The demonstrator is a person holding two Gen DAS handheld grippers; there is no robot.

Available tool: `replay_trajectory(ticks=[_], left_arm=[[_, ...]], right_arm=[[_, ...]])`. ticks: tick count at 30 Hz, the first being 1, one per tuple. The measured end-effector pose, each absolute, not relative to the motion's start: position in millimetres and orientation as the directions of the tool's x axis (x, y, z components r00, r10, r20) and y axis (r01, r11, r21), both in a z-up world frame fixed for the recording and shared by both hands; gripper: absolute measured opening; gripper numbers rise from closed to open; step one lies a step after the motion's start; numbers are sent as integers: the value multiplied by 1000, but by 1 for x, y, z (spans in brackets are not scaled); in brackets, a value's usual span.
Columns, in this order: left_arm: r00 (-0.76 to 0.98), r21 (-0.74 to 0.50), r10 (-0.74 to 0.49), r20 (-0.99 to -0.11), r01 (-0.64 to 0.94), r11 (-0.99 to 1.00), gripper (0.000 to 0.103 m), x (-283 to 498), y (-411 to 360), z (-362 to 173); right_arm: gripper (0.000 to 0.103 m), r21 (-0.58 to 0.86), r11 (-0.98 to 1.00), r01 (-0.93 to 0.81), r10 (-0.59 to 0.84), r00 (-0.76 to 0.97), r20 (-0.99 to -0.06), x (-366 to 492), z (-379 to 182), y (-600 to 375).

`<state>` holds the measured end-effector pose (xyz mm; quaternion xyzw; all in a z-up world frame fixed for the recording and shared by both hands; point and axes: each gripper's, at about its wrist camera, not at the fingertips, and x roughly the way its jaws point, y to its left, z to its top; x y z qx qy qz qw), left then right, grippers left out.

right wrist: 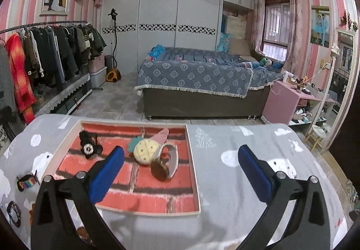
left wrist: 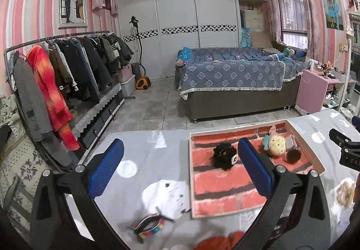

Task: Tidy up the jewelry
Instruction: 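Withdraw both open grippers from the tray back over the bed cover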

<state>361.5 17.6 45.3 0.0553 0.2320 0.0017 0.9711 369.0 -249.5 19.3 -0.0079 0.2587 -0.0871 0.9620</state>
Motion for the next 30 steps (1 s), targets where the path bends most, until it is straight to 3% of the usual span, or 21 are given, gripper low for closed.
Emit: replay_trajectory(ticks=[10,30], left_arm=[[863,124,83,-498,-24,992,98,333,70,27],[806,61,76,-587,-49,997,98,290,125,-24]], right_arm=[[99,-95,983,157,-184,844,-504,336,8,-221],[99,-59,985,161,-166,798,-580,290,-24,-203]])
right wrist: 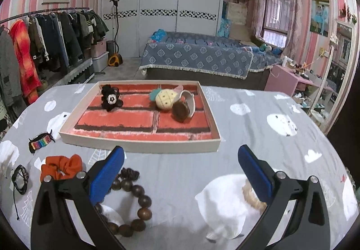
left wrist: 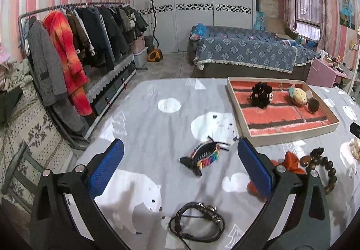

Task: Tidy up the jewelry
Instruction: 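Withdraw both open grippers from the tray back over the bed cover, then move the left gripper to the rainbow beaded claw clip while the right approaches the black braided tie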

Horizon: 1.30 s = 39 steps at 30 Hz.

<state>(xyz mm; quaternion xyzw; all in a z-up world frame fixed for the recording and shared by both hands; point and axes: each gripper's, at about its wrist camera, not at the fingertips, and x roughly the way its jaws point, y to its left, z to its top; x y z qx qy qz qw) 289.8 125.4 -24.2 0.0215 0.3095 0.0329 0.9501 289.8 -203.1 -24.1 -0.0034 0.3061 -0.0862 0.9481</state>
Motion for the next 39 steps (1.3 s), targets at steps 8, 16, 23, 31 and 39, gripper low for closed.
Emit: replay_trajectory(ticks=[8,16,23,31,39], left_arm=[[782,59,82,-618,-58,997,98,285,141,-50],[762,27,67,-645,-65,998,97,298,152,-60],[759,91,73,-647,-18,996,97,326,129,-64],[721,90,54,-691,12,996,97,353,123,-83],[681,63,28,-732,26,998,91,367,125,-100]], right_arm=[[99,-65,987,148,-156,770,-619,294,-45,-188],[98,-68,987,147,-155,745,-649,304,-58,-181],[91,-78,990,117,-139,714,-687,323,-73,-169],[74,-61,994,93,-108,657,-746,343,-94,-160],[60,-51,996,76,-87,633,-769,351,-105,-154]])
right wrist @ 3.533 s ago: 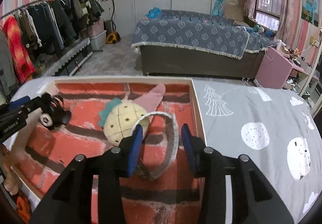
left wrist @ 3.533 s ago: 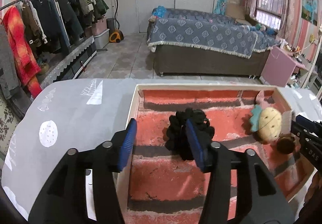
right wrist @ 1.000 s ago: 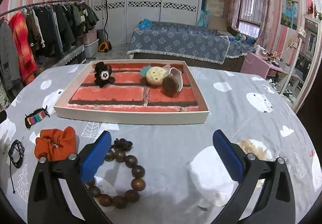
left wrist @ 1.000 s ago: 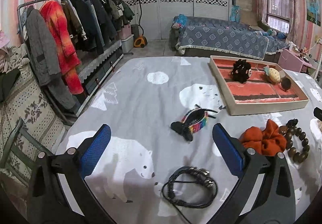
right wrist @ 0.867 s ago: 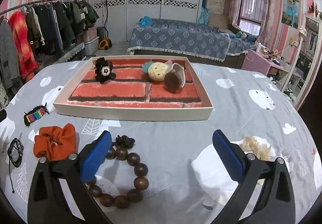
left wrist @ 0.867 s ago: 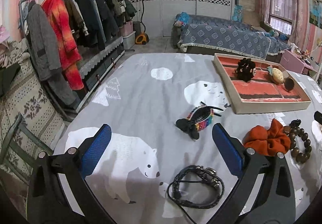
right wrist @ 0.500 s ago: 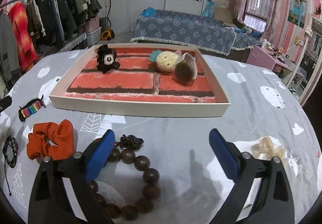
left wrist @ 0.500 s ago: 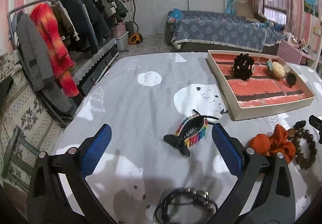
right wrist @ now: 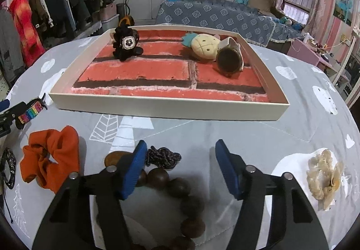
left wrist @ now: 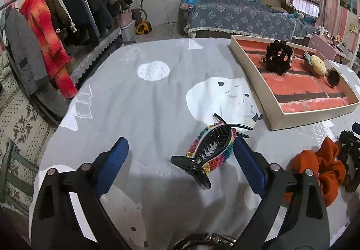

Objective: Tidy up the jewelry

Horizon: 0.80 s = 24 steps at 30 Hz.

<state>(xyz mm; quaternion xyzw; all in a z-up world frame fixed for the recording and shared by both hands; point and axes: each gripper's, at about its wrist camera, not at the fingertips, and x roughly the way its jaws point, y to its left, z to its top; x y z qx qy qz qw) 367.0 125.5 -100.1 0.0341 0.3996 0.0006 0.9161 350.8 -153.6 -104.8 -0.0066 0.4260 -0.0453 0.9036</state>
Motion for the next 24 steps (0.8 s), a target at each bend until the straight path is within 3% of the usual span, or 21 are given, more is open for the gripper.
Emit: replay_trajectory(ticks=[8,13,18,24], left_arm=[[663,71,16,-748,56,996,87,372,119,-109],[655,60,-16,-756,94,994,73,372,114,-111],[651,64,-33,-759,124,990,60,370,107,-113],[647,60,-33,-762,122,991,58,369,108,-115]], right_arm=[[42,-36,998,52,-61,625,-778,357,-108,-148],[30,-27,999,26,-37,626,-779,357,-110,-144],[28,-27,999,21,-35,629,-777,356,-110,-143],[25,-22,1000,16,-28,634,-773,355,-109,-143]])
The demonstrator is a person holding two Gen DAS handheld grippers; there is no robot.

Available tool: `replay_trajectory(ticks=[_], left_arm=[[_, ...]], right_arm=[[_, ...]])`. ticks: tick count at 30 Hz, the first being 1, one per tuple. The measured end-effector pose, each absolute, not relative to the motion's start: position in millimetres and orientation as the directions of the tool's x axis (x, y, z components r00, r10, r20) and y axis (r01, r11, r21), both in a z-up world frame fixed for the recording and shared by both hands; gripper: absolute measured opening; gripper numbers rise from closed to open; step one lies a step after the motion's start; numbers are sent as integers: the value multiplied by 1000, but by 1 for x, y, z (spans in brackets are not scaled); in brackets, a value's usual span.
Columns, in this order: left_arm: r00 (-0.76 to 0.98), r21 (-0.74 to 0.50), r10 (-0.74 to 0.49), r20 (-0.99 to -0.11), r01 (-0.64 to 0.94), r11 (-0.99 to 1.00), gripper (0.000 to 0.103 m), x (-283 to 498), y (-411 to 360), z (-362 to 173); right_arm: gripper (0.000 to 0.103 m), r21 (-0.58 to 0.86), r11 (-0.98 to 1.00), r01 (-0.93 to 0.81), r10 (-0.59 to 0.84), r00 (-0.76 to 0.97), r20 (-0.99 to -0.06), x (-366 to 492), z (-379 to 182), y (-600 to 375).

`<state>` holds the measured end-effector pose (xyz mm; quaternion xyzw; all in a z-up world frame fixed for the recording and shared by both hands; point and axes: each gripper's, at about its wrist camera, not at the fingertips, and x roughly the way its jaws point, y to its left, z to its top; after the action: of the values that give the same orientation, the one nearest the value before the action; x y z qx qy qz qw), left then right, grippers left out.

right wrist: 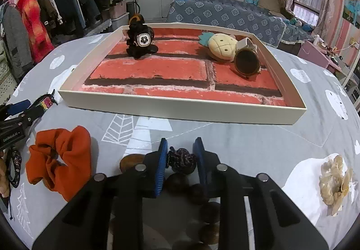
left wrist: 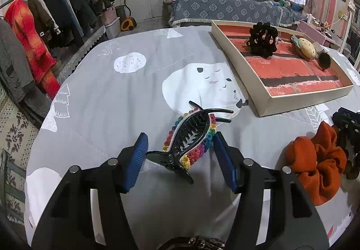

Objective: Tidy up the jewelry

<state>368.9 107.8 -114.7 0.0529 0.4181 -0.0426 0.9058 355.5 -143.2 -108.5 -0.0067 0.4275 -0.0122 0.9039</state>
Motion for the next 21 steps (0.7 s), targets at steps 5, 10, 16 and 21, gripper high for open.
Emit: replay_trajectory(ticks=[5,10,16,21], left_arm=[[657,49,-34,-753,107,993,57,367,110,-112],[686,42,-25,-727,81,996,55,362,115,-101],[710,14,-32,-704,59,998,45,356,119,-83],[733,29,-24,-680,59,998,43,353,112,-69]], right_arm=[[21,-17,1000,19,-25,655,-755,353,-103,-144],[20,-6,1000,25,-22,688,-725,348,-89,-151],[20,9,1000,20,-8,722,-692,347,-67,-163],[19,22,1000,16,2,743,-669,349,-51,-174]])
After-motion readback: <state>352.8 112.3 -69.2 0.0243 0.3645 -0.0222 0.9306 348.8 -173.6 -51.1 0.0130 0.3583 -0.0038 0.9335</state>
